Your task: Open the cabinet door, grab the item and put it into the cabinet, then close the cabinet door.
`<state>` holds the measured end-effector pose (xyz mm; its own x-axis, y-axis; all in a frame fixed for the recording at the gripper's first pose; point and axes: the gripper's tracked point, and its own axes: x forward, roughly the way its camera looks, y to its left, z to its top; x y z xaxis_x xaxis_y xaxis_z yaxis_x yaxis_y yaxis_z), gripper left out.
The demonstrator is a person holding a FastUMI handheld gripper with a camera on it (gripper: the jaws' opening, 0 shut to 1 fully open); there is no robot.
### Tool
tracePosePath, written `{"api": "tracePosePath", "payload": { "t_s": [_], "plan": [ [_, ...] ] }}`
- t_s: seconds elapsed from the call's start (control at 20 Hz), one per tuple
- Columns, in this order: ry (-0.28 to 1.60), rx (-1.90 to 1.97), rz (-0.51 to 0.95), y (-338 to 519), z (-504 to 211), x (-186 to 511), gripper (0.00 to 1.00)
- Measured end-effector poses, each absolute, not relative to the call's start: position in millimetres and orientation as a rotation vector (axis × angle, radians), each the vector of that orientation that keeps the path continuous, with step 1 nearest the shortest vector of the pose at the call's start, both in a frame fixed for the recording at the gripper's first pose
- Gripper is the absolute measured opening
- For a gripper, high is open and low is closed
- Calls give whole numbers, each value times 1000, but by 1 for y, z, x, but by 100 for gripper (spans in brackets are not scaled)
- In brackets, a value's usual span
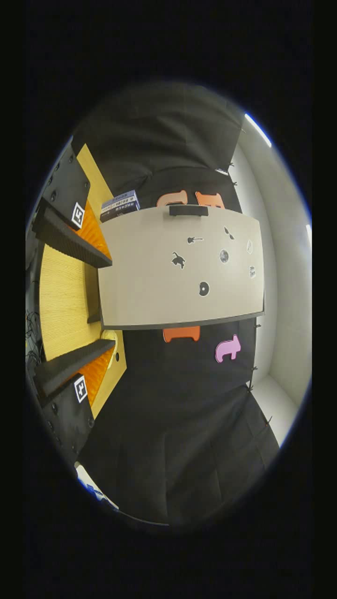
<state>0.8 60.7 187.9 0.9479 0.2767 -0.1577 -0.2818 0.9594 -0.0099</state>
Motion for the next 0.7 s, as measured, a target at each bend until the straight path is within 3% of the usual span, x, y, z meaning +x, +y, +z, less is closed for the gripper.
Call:
{"api": "tracePosePath", "payload": {
  "t_s": [0.7],
  "plan": [
    [154,-24,277,52,183,0,99]
  ]
}}
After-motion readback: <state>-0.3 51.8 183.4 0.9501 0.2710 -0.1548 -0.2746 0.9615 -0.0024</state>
